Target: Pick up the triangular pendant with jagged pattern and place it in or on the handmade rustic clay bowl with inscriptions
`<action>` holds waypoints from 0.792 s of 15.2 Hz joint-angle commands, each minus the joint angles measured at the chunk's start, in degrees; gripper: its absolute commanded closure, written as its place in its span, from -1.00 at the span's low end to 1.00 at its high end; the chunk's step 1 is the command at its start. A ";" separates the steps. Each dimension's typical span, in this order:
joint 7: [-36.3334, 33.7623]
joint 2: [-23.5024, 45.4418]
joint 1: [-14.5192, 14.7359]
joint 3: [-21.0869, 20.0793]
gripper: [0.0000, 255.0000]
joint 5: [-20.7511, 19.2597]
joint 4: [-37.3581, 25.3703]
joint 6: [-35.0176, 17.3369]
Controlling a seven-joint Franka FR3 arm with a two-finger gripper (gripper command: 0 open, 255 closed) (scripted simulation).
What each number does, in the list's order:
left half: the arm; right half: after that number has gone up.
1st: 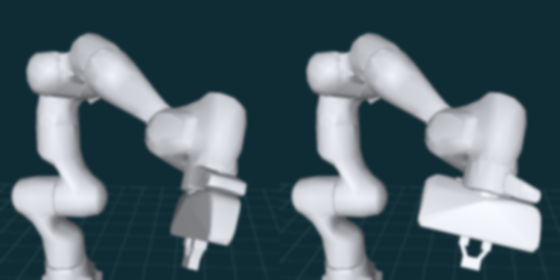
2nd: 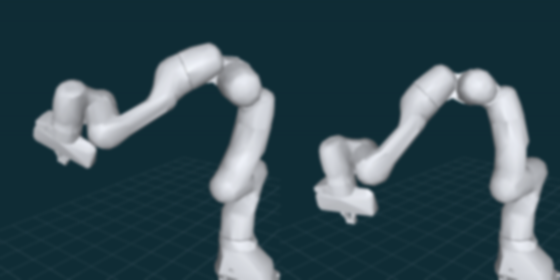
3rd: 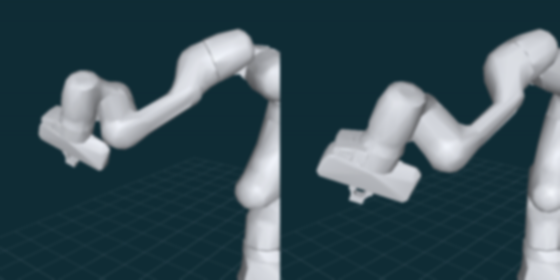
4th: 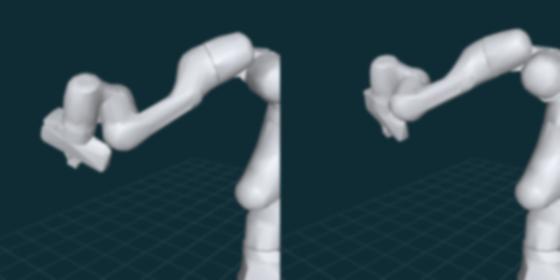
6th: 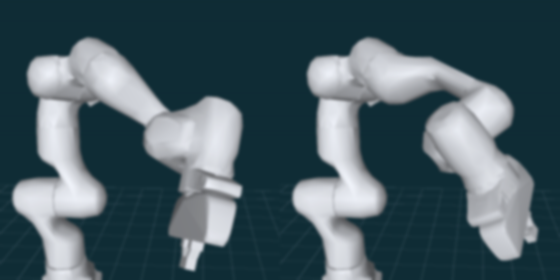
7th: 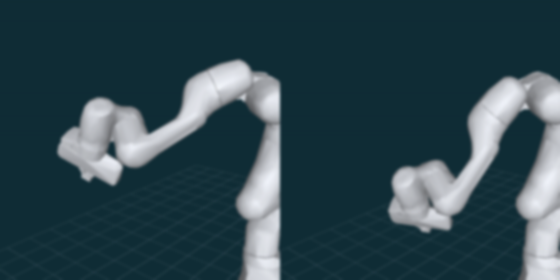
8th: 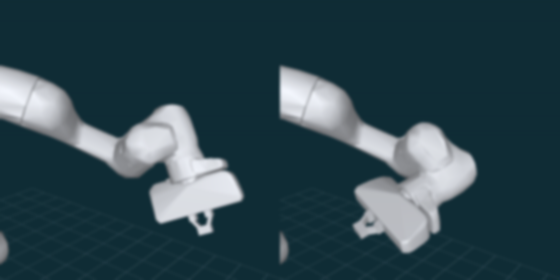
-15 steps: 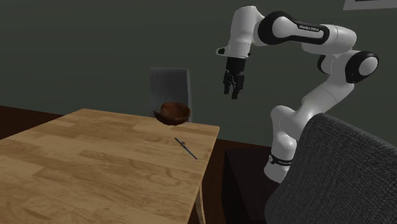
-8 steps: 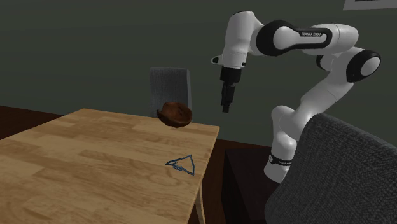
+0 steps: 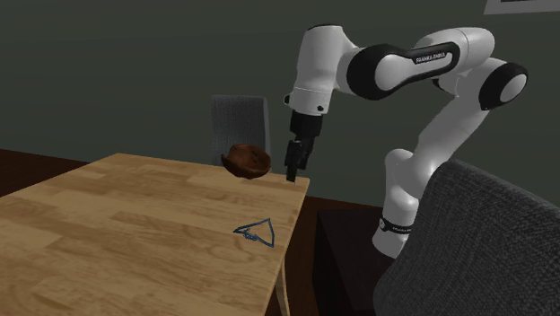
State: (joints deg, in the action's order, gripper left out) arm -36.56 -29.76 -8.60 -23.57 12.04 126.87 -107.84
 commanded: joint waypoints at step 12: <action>-21.19 15.79 -5.56 -9.70 -1.00 -5.56 -5.84 -10.16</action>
State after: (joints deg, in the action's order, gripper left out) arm -57.64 -14.18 -14.16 -33.14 6.55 120.37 -117.12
